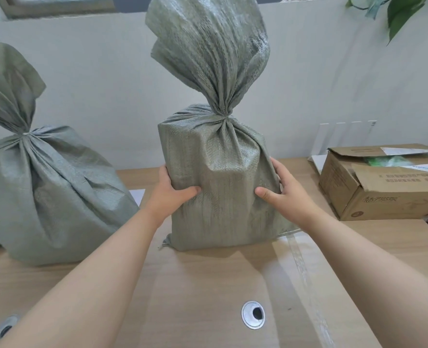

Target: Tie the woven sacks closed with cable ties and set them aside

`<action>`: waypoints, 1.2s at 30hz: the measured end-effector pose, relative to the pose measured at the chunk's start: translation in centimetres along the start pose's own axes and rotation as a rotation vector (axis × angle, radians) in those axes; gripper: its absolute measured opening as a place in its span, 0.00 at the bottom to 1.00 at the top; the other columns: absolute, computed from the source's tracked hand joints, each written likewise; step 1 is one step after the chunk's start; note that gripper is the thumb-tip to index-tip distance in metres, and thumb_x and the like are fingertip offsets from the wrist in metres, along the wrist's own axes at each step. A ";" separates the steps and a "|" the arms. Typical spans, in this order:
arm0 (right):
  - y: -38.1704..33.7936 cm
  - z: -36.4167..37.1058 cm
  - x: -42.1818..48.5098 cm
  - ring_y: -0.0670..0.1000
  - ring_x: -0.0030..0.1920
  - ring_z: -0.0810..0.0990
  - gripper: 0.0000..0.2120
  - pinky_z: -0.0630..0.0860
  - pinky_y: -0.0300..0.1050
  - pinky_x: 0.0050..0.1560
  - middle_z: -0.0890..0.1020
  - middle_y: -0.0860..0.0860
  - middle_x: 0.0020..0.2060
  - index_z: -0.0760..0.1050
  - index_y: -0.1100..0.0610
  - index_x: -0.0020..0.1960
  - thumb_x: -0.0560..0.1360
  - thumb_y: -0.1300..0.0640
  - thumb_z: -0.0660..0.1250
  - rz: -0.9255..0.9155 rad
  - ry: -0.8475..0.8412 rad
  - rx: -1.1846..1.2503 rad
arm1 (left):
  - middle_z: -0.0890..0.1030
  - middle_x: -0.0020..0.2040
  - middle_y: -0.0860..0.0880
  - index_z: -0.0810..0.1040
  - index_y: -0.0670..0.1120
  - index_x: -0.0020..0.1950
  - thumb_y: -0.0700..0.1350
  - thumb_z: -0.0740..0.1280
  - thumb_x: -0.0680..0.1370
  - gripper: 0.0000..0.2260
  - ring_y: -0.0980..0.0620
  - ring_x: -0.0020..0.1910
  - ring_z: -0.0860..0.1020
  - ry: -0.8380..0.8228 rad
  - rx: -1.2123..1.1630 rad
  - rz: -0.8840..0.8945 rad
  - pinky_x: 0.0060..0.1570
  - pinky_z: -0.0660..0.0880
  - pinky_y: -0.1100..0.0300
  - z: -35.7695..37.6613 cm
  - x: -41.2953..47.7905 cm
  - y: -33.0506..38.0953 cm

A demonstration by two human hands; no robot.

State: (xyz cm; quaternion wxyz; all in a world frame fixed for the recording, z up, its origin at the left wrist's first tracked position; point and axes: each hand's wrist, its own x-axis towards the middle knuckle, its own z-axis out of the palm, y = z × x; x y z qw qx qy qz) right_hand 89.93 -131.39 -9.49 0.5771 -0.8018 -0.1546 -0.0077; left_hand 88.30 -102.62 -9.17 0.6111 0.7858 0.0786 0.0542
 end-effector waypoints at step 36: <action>0.5 -0.8 -0.5 0.47 0.74 0.64 0.40 0.65 0.57 0.75 0.65 0.45 0.75 0.59 0.46 0.79 0.72 0.47 0.75 0.063 0.115 -0.170 | 0.73 0.69 0.60 0.58 0.55 0.76 0.53 0.81 0.64 0.46 0.55 0.69 0.70 0.030 0.083 0.008 0.65 0.70 0.56 -1.8 -0.7 -2.0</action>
